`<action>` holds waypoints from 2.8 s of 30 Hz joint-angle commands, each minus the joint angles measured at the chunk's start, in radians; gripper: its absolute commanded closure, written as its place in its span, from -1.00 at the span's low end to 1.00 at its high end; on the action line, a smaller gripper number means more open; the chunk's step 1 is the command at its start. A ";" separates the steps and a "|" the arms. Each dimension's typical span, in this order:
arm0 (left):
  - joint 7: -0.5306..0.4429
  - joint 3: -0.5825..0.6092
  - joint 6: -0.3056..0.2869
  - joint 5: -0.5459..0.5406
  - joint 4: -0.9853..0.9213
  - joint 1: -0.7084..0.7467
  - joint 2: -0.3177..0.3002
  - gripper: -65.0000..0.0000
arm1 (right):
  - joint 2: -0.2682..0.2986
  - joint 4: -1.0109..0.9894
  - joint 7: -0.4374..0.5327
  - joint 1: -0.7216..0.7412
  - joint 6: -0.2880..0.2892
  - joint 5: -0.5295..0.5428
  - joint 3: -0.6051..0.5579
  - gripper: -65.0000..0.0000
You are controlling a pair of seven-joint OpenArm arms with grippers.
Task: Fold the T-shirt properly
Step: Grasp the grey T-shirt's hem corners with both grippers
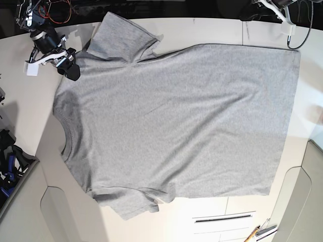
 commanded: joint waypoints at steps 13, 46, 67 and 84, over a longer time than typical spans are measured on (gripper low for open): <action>-0.059 -0.198 0.021 0.050 -0.027 -0.162 -0.017 -0.09 | 0.006 0.003 -0.024 -0.006 -0.008 -0.026 0.000 1.00; 0.182 -0.185 0.006 -0.113 -0.366 -0.259 -0.242 -0.08 | 0.006 0.003 -0.023 -0.008 -0.009 -0.071 0.000 1.00; 0.133 -0.302 -0.006 -0.122 -0.075 -0.108 -0.240 -0.08 | 0.006 0.003 -0.023 -0.008 -0.009 -0.070 0.000 1.00; 0.111 -0.213 0.002 -0.079 -0.410 -0.352 -0.240 -0.08 | 0.006 0.003 -0.023 -0.006 -0.009 -0.067 0.000 1.00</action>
